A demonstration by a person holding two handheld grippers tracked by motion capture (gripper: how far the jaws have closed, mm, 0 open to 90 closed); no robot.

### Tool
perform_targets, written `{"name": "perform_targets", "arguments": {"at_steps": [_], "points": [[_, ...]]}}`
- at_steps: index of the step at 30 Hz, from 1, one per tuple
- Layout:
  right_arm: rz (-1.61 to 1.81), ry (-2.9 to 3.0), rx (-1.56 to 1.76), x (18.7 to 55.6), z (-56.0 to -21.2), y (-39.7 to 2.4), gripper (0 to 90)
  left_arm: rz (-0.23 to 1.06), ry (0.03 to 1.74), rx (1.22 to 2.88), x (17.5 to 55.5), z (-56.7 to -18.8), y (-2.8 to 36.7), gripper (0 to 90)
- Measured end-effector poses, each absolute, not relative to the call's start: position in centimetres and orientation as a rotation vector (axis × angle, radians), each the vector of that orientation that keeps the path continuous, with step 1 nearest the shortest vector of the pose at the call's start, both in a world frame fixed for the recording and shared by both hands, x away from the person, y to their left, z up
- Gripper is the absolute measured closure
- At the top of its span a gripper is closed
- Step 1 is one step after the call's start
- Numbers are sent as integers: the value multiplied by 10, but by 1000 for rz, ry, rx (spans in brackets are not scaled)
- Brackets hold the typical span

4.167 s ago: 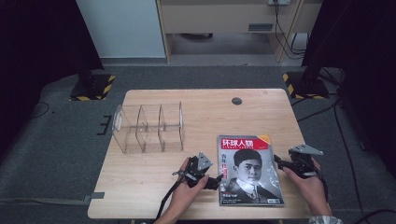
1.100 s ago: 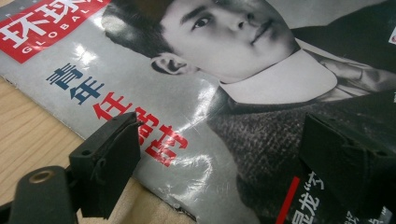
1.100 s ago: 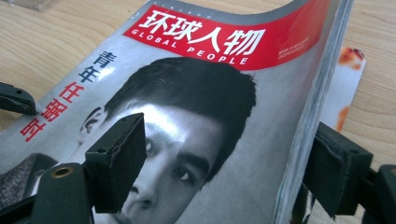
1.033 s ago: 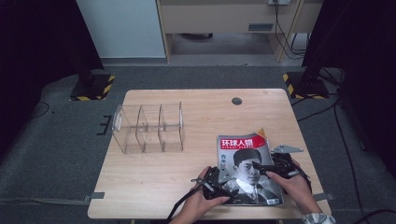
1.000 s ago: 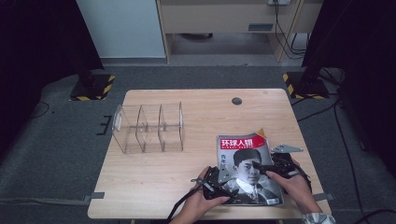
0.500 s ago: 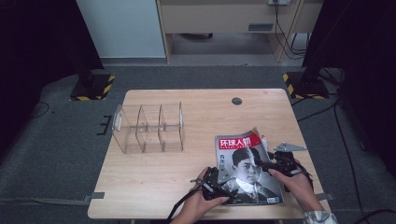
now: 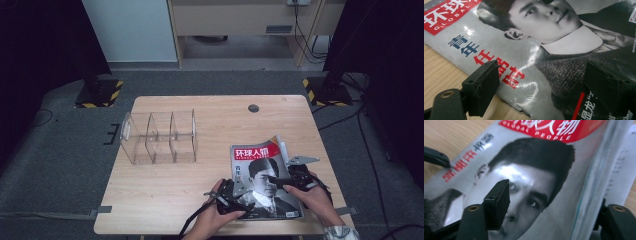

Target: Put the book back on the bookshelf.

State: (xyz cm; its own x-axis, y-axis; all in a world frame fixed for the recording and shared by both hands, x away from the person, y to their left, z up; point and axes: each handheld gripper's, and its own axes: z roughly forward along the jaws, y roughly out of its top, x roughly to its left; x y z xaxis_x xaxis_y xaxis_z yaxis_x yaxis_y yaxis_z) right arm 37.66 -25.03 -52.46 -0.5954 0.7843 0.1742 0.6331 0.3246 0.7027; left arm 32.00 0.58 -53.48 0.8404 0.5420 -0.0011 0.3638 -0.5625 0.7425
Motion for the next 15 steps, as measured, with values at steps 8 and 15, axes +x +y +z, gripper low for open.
{"name": "perform_targets", "arguments": {"at_steps": [8, 15], "points": [[1103, 2393, 1310, 379, -527, -249, 301, 290, 657, 2227, 320, -535, 6, 124], [1090, 2394, 1305, 378, -526, -253, 425, 252, 639, 2231, 322, -535, 6, 79]]}}
